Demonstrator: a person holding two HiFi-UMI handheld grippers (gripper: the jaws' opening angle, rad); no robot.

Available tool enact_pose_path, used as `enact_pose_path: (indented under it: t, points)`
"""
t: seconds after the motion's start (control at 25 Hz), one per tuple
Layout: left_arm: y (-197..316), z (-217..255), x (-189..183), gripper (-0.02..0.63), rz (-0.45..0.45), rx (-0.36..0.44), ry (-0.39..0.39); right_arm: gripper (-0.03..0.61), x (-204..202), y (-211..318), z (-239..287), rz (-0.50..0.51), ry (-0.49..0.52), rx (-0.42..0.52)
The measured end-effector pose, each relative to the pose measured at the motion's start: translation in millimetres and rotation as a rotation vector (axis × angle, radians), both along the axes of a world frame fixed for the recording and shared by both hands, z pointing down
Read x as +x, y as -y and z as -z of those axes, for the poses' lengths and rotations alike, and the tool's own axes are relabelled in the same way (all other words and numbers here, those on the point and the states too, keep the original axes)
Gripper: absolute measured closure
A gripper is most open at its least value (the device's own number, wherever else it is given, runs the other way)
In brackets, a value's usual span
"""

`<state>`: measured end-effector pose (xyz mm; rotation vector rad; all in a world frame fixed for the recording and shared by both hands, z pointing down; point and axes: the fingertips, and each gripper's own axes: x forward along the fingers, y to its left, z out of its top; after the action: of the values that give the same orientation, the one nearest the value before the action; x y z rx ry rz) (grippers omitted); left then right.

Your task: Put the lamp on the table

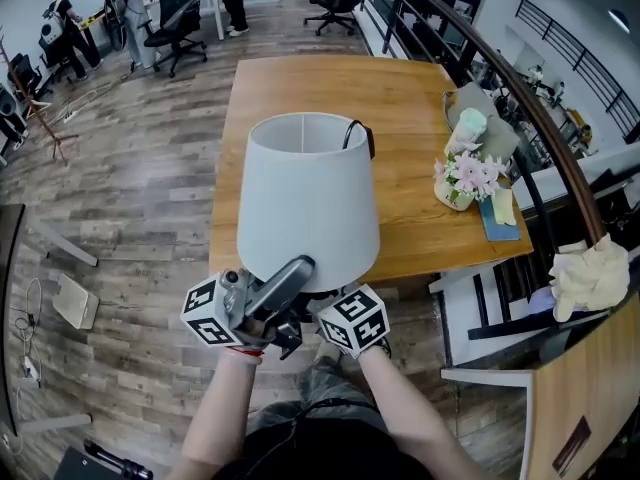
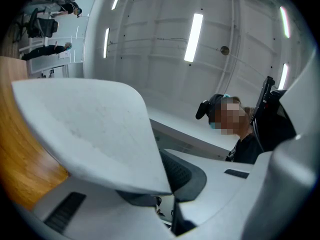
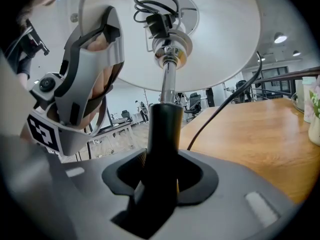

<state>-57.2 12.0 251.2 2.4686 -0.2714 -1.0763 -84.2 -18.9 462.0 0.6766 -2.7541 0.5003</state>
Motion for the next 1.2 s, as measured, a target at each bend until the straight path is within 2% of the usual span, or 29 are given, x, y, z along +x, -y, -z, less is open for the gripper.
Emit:
enact_pose_path:
  t: [0.64,1.2]
  points:
    - [108,-11,21,0.603,-0.018,-0.002,0.001,0.403,21,110,-10,-0.014,0.003,0.011]
    - [194,-23,3,0.604,-0.125,-0.032,-0.022,0.403,11,194,-24,-0.123,-0.021,-0.006]
